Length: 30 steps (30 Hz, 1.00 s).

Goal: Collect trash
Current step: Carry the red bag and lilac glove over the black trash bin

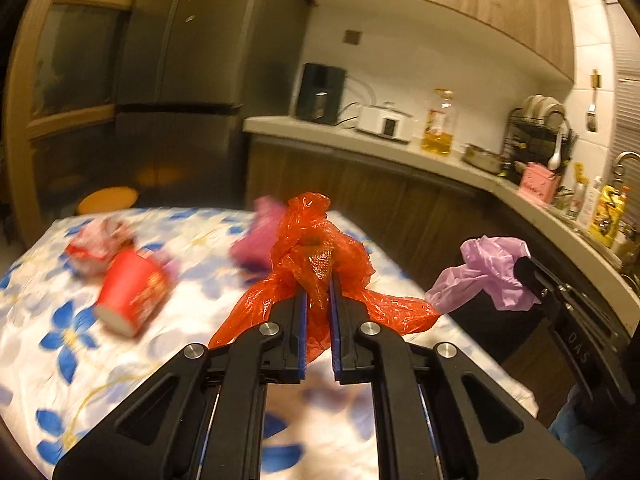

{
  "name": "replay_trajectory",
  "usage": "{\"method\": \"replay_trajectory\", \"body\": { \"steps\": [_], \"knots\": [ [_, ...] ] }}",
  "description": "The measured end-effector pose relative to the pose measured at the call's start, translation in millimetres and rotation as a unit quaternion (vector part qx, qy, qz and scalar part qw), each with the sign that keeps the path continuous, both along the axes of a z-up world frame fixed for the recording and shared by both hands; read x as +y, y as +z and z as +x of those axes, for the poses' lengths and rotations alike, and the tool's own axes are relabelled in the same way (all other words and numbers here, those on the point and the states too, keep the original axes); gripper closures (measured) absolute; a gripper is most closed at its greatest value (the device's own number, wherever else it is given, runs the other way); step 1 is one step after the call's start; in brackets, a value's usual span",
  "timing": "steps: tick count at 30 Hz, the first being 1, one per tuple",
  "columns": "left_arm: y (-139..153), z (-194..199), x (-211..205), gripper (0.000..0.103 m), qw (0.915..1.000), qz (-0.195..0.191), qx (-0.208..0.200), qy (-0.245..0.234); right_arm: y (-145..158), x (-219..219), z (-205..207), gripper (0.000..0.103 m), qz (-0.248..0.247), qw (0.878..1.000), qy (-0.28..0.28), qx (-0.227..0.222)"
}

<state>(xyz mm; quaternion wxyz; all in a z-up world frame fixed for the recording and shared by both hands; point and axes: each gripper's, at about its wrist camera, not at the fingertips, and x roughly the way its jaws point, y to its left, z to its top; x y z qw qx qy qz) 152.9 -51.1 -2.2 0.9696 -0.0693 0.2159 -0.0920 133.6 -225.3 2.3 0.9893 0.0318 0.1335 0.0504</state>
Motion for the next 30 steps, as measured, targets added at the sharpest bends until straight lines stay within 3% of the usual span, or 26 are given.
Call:
{"method": "replay_trajectory", "body": {
  "steps": [6,13,21,30],
  "knots": [
    [23.2,22.3,-54.1,0.094,0.9978,0.0,-0.027,-0.061,20.9,-47.4,3.7,0.101,0.01,0.998,-0.056,-0.029],
    [38.8,50.6,-123.7,0.094,0.9883,-0.018,-0.045,-0.144,30.4,-110.6,12.8,0.101,0.022,0.991,-0.127,-0.041],
    [26.8,72.7,-182.8,0.094,0.9767,-0.016,-0.043,-0.21,26.2,-158.3,24.9,0.101,0.033,0.985,-0.168,-0.034],
    [6.6,93.1,-212.7,0.094,0.9699,-0.008,-0.022,-0.242,16.1,-175.6,45.0,0.101,0.032,0.985,-0.168,-0.017]
  ]
}}
